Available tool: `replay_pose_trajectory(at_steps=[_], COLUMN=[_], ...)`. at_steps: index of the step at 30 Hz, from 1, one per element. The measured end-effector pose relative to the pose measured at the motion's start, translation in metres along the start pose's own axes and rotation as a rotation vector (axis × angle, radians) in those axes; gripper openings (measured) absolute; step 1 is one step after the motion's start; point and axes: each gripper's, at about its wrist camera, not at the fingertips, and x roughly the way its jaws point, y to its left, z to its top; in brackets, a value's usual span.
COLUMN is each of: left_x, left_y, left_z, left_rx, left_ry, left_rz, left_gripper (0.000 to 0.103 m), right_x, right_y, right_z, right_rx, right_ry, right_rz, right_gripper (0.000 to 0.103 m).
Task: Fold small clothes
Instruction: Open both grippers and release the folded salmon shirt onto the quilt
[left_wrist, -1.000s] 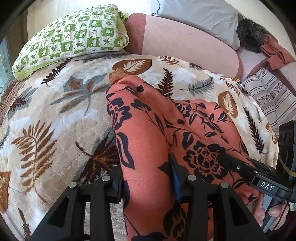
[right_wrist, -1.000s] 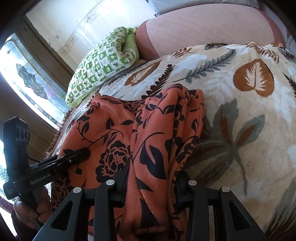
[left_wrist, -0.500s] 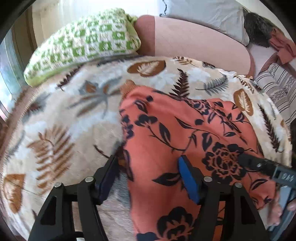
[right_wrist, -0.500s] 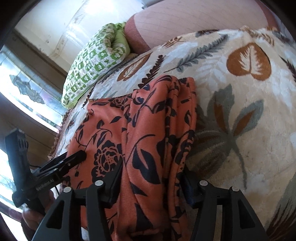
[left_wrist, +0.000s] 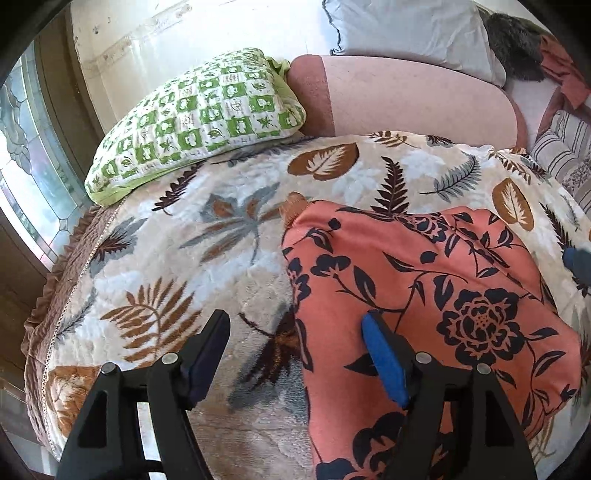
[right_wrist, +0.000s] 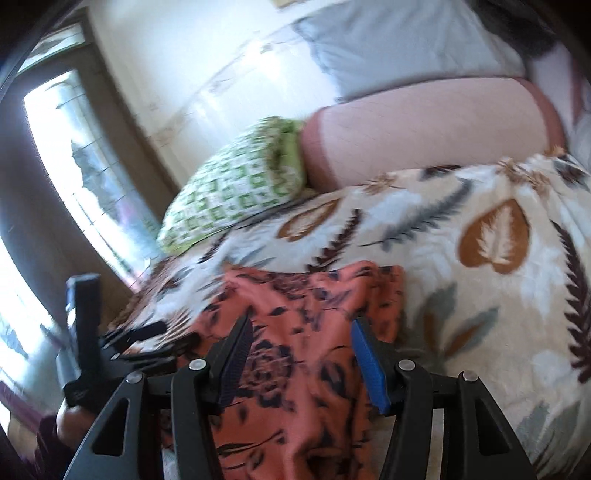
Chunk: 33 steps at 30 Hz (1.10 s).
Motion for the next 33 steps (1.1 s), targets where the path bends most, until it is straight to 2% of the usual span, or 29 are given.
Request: replay_pose_trajectory(at_steps=[5,7,12,20,26,33], left_x=[0.0,0.003,0.016,0.019,0.016,0.031], left_y=[0.005,0.004,0.004,0.008,0.012,0.012], left_z=[-0.002,-0.002,-0.004,-0.003,0.013,0.036], left_rx=[-0.007,-0.005,-0.006,-0.026,-0.056,-0.048], left_ry=[0.0,0.005,0.047,0.065,0.038,0.024], left_rz=[0.015,0.026,0.023,-0.001,-0.016,0.034], left_gripper=[0.076,0.08,0.084,0.085,0.085,0.085], right_x=[0.017,0.027,0.054,0.055,0.04,0.065], right_y=[0.012,0.012,-0.005,-0.005,-0.009,-0.024], right_z=[-0.01,-0.017,-0.029,-0.022,0.012,0.037], right_rx=[-0.044,-0.036,0.005,-0.013,0.005,0.044], right_ry=[0.083,0.14,0.275,0.28,0.159,0.15], right_rz=[0.02,0.002,-0.07,-0.061,-0.013,-0.004], right_gripper=[0.058,0.058,0.059,0.059,0.059,0.059])
